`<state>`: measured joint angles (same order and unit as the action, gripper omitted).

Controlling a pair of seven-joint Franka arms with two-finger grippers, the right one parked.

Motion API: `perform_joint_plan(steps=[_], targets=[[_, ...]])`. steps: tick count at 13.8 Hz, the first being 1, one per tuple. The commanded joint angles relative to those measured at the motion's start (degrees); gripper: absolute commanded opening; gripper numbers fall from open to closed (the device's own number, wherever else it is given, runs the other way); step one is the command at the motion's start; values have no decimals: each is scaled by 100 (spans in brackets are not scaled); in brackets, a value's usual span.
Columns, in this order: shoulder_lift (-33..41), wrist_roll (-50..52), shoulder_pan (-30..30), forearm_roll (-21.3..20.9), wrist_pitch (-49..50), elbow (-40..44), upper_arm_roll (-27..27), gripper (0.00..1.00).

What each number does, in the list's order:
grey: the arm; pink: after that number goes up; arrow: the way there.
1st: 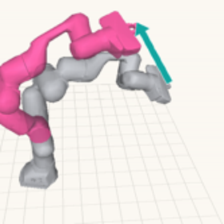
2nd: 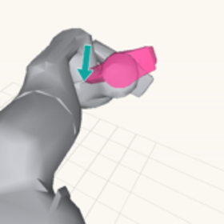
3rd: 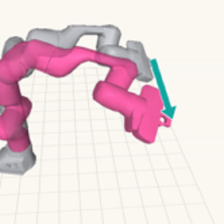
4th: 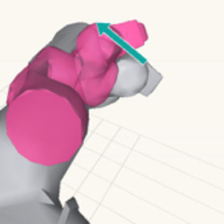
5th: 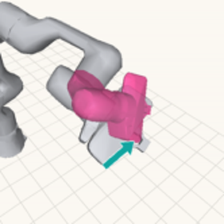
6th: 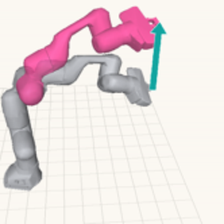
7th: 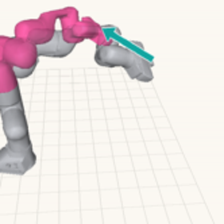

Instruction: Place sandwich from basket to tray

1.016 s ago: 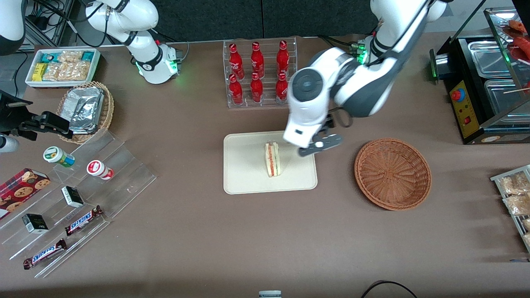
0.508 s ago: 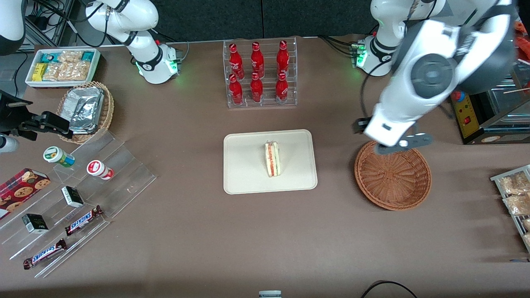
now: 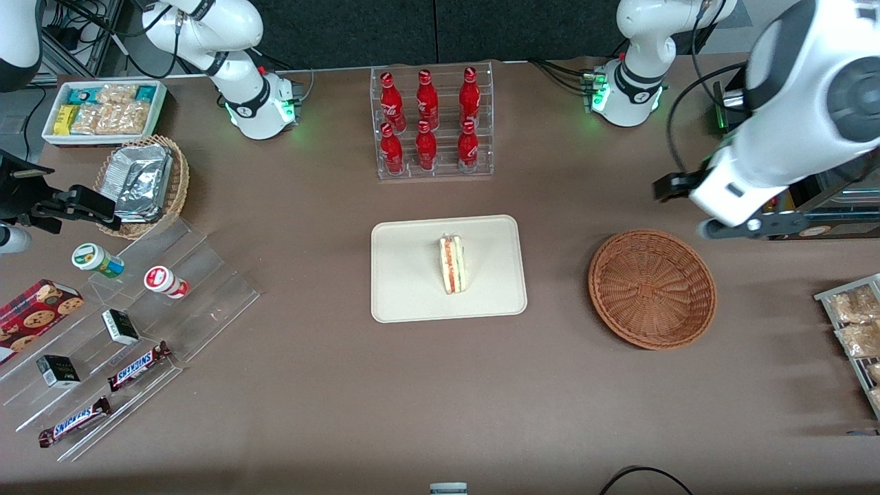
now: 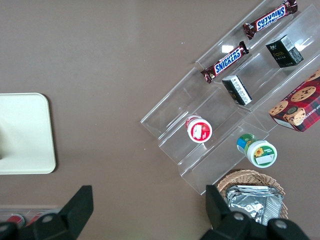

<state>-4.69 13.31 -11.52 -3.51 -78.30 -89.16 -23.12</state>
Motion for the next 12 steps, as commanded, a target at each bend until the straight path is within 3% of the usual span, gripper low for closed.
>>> perform_joint_plan(steps=[1,6,12], targets=[[459,-765,429,202,200,-172,981,99],[565,-1146,1336,211,245,-120,2258,99],[425,-1278,1302,201,175,108,2242,99]])
